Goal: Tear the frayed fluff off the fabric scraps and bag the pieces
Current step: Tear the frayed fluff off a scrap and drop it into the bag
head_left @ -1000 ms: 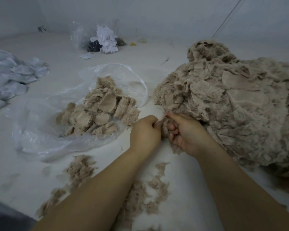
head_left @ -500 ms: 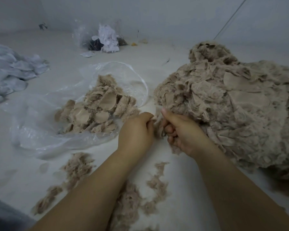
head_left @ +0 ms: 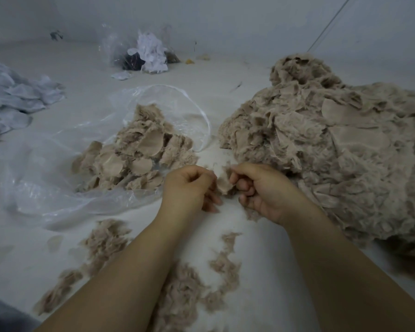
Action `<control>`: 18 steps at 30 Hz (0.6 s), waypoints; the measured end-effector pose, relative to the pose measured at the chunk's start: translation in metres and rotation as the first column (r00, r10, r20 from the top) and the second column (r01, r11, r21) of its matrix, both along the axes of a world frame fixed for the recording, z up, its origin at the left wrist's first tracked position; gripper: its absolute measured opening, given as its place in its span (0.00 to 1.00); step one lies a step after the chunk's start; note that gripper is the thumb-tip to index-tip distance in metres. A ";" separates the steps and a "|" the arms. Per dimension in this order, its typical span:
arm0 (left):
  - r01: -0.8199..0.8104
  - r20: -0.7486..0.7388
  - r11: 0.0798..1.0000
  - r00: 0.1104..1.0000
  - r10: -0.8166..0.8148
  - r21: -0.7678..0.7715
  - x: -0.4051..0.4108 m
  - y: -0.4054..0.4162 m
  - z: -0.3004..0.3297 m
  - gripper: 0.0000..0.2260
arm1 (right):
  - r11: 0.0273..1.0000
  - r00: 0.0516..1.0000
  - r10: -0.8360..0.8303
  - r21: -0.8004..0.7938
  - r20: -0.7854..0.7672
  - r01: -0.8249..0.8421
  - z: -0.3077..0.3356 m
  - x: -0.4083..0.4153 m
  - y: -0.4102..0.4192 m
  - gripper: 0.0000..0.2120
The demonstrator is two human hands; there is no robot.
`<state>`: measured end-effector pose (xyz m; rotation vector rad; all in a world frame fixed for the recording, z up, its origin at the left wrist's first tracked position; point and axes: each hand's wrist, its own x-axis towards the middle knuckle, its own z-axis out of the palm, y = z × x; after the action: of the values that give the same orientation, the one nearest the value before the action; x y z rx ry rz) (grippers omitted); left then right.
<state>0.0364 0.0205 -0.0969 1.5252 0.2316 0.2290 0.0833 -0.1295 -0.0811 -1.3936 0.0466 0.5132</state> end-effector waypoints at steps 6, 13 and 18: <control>0.146 -0.011 0.957 0.989 -0.147 0.253 0.003 0.000 -0.005 0.06 | 0.994 0.997 0.056 -0.101 0.058 -0.050 -0.004 0.000 0.003 0.11; 0.049 -0.072 0.839 0.997 -0.011 0.543 0.013 0.002 -0.011 0.23 | 0.997 0.999 0.038 -0.071 0.040 -0.035 -0.001 -0.002 0.003 0.10; 0.128 -0.107 0.727 0.991 -0.074 0.675 0.021 -0.003 -0.005 0.06 | 0.998 1.000 0.011 -0.064 0.022 -0.010 -0.001 -0.003 0.001 0.07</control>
<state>0.0575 0.0174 -0.1014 2.2854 0.1201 0.1771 0.0807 -0.1289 -0.0818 -1.4626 0.0380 0.5089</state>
